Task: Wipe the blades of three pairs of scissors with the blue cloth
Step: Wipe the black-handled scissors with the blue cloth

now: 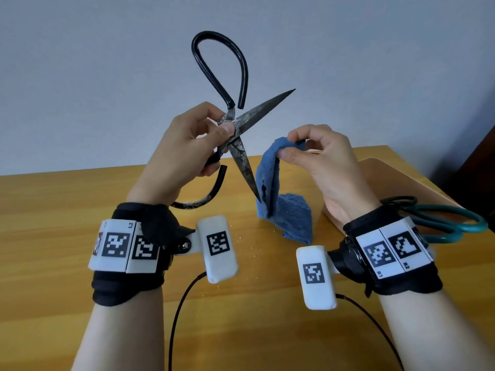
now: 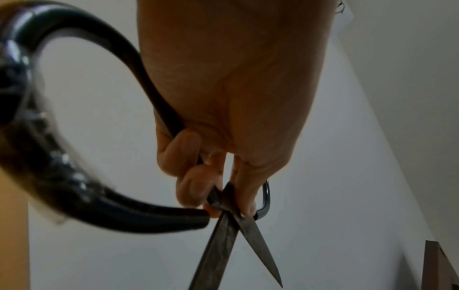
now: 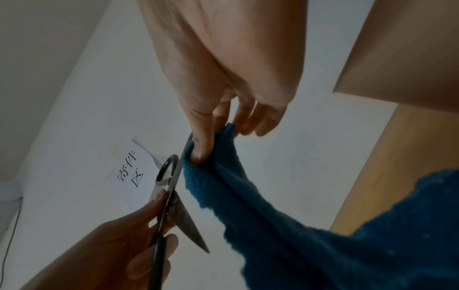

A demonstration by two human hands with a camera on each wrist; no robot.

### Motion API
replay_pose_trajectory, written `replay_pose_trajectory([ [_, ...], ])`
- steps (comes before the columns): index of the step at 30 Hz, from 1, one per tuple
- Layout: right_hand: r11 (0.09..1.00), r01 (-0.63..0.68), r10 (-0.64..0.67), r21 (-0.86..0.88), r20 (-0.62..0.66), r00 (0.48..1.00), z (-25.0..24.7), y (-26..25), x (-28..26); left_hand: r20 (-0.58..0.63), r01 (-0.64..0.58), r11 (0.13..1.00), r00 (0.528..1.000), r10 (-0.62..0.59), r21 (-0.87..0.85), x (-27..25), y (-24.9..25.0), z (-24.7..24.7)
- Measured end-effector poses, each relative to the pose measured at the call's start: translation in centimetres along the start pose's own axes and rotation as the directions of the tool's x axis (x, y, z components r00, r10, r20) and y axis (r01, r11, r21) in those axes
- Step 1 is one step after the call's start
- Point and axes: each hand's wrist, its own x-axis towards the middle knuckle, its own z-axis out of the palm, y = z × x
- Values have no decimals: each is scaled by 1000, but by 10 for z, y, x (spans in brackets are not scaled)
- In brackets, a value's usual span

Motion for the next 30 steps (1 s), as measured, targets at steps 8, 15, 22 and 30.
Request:
replay_pose_trajectory([
  [8, 939, -14, -4, 345, 51, 999, 6, -3, 0, 55, -40, 999, 998, 38, 32, 1, 2, 12],
  [15, 807, -218, 166, 549, 142, 976, 13, -4, -5, 104, -120, 988, 989, 110, 93, 3, 7, 32],
  [22, 798, -197, 153, 570, 126, 980, 5, -7, -2, 116, -123, 988, 987, 112, 89, 4, 5, 35],
  [30, 815, -193, 185, 547, 70, 980, 8, -7, -3, 134, -104, 989, 987, 89, 106, 4, 3, 36],
])
